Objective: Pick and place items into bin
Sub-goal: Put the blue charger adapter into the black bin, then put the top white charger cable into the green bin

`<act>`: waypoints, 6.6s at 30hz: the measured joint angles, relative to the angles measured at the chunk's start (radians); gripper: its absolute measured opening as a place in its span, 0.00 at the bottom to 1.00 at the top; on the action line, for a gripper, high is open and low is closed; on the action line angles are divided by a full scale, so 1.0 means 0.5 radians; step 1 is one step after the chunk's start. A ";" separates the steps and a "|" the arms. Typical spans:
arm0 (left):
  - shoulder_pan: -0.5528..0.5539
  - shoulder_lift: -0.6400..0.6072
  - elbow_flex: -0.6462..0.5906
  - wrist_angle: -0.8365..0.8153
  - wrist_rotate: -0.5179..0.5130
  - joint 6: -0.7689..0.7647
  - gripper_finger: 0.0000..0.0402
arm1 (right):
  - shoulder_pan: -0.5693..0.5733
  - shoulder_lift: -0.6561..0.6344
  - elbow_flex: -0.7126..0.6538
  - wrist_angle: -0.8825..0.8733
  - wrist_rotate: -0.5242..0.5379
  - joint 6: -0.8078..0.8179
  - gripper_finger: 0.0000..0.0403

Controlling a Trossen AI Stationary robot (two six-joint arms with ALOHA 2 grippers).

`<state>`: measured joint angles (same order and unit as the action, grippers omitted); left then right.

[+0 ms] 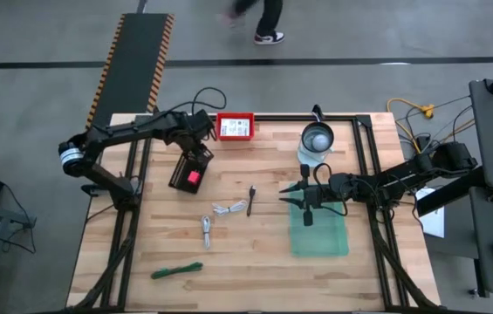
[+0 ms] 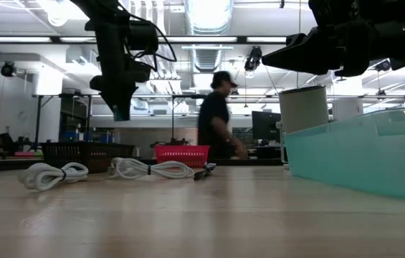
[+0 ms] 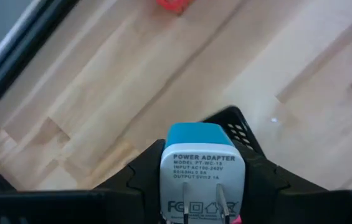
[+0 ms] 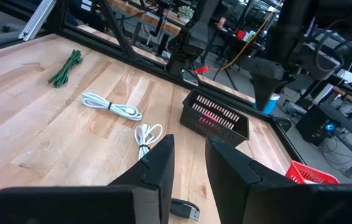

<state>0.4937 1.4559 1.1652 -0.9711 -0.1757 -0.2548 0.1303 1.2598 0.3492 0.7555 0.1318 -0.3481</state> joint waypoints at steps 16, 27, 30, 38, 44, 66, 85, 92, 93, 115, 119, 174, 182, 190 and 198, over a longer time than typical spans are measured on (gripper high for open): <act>-0.219 -0.001 -0.018 -0.167 0.026 -0.159 0.32 | 0.001 0.000 0.000 0.000 0.000 0.000 0.18; -0.305 0.000 -0.044 -0.249 0.044 -0.213 0.32 | 0.000 0.000 0.000 0.000 0.000 0.000 0.19; -0.335 0.000 -0.094 -0.248 0.059 -0.213 0.32 | 0.000 0.000 0.000 -0.001 0.000 0.000 0.18; -0.348 0.000 -0.293 -0.277 0.111 -0.265 0.32 | 0.001 0.000 0.000 -0.027 0.000 0.000 0.17; -0.348 0.000 -0.341 -0.274 0.112 -0.293 0.32 | 0.000 0.000 0.000 -0.031 0.000 0.000 0.19; -0.347 0.005 -0.472 -0.273 0.218 -0.631 0.34 | 0.000 0.000 0.000 -0.037 0.000 0.011 0.19; -0.347 0.005 -0.468 -0.274 0.220 -0.574 0.44 | 0.000 0.000 0.000 -0.037 0.000 0.011 0.19; -0.347 0.005 -0.468 -0.273 0.229 -0.470 0.49 | 0.000 0.000 0.000 -0.037 0.000 0.013 0.19; -0.348 0.005 -0.468 -0.273 0.232 -0.470 0.50 | 0.000 0.000 0.000 -0.037 0.000 0.013 0.19; -0.420 0.005 -0.248 0.005 0.239 0.010 0.50 | 0.000 0.000 0.000 -0.037 0.000 0.010 0.17; -0.488 0.005 -0.247 0.141 0.268 0.148 0.50 | 0.000 0.000 0.000 -0.037 0.000 0.009 0.17; -1.086 0.595 -0.294 0.924 0.498 -0.107 0.50 | 0.000 0.000 0.000 -0.085 0.001 0.014 0.18; -1.085 0.617 -0.290 0.919 0.497 -0.093 0.44 | 0.000 0.000 0.000 -0.085 0.001 0.014 0.16; -1.085 0.610 -0.294 0.879 0.508 0.136 0.24 | 0.000 0.000 0.000 -0.085 0.001 0.012 0.16; -1.082 0.563 -0.298 0.796 0.517 0.286 0.03 | 0.000 0.000 0.000 -0.085 0.001 0.009 0.16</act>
<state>-0.0475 1.7373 1.0160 -0.5732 0.0829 -0.1119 0.1303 1.2598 0.3492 0.7131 0.1322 -0.3436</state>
